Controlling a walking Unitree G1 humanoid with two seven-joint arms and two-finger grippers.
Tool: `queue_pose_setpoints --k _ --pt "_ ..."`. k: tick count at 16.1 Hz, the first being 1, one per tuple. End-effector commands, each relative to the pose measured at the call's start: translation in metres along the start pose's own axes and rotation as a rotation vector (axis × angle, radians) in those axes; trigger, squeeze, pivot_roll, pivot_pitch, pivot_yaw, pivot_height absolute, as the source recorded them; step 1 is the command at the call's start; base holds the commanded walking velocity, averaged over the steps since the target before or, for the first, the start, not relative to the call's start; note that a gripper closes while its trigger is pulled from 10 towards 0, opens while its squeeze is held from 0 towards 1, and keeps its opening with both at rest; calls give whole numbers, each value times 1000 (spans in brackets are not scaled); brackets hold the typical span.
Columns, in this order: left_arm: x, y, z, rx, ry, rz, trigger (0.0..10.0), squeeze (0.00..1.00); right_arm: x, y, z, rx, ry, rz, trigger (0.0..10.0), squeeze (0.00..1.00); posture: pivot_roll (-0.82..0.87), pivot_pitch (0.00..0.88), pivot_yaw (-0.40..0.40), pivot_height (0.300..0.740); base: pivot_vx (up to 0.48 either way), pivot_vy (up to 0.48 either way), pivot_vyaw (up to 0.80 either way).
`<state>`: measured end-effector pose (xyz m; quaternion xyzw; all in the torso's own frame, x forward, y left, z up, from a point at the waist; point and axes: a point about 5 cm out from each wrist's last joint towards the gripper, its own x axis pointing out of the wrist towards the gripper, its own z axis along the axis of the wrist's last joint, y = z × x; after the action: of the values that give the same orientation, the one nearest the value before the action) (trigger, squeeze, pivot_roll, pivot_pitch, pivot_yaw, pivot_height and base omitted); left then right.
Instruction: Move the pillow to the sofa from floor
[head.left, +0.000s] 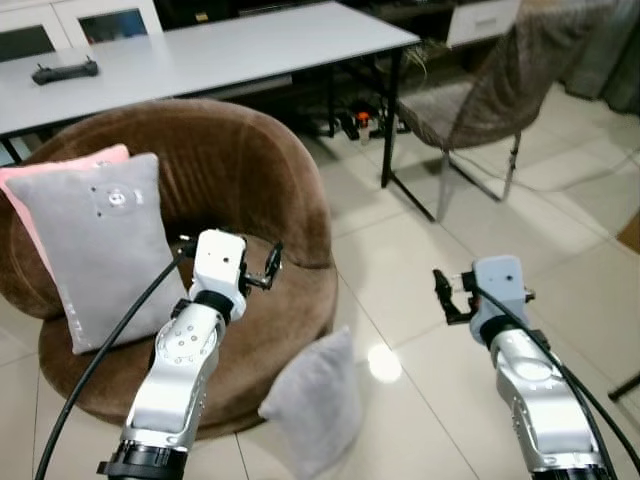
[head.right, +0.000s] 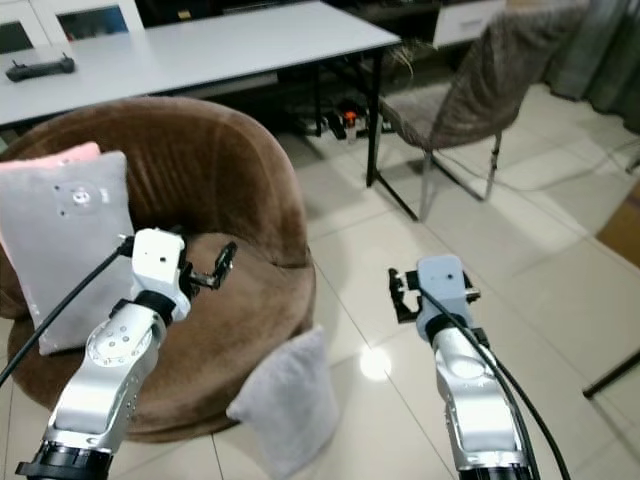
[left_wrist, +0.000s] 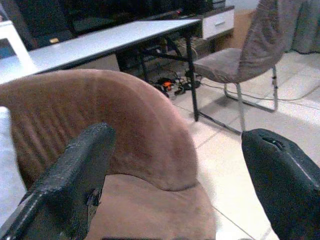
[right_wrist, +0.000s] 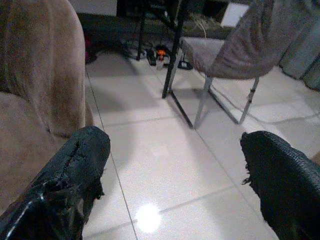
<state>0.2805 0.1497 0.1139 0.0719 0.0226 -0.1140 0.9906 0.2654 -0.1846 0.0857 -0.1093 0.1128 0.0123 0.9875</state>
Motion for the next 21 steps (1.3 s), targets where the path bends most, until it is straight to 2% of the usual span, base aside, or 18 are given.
queue_pose_setpoints --k 1,4,7,9,13,16,21 --pt "-2 9 -1 10 14 14 10000 455 1 7 5 10 -22 17 10000 0 34 0 71 740 292 0 0" --pt "-4 3 -6 7 35 -31 10000 443 -1 6 1 16 -1 20 10000 0 30 0 71 735 80 0 0" --pt "-7 -1 -11 10 62 -87 10000 463 -3 5 0 23 -5 21 10000 0 29 0 67 710 0 0 0" --pt "-12 -5 -17 56 92 -142 10000 463 -4 6 0 28 0 23 10000 0 30 0 65 690 0 0 0" --pt "-10 5 -18 65 90 -67 10000 455 -4 8 -1 37 8 31 10000 0 29 0 62 655 0 0 0" --pt "-10 4 -16 64 82 -51 10000 443 -3 8 -2 28 14 38 10000 0 31 0 55 620 0 0 0" --pt "-10 2 -15 49 68 -20 10000 463 -1 9 -5 10 33 43 10000 0 33 0 53 615 0 0 0"
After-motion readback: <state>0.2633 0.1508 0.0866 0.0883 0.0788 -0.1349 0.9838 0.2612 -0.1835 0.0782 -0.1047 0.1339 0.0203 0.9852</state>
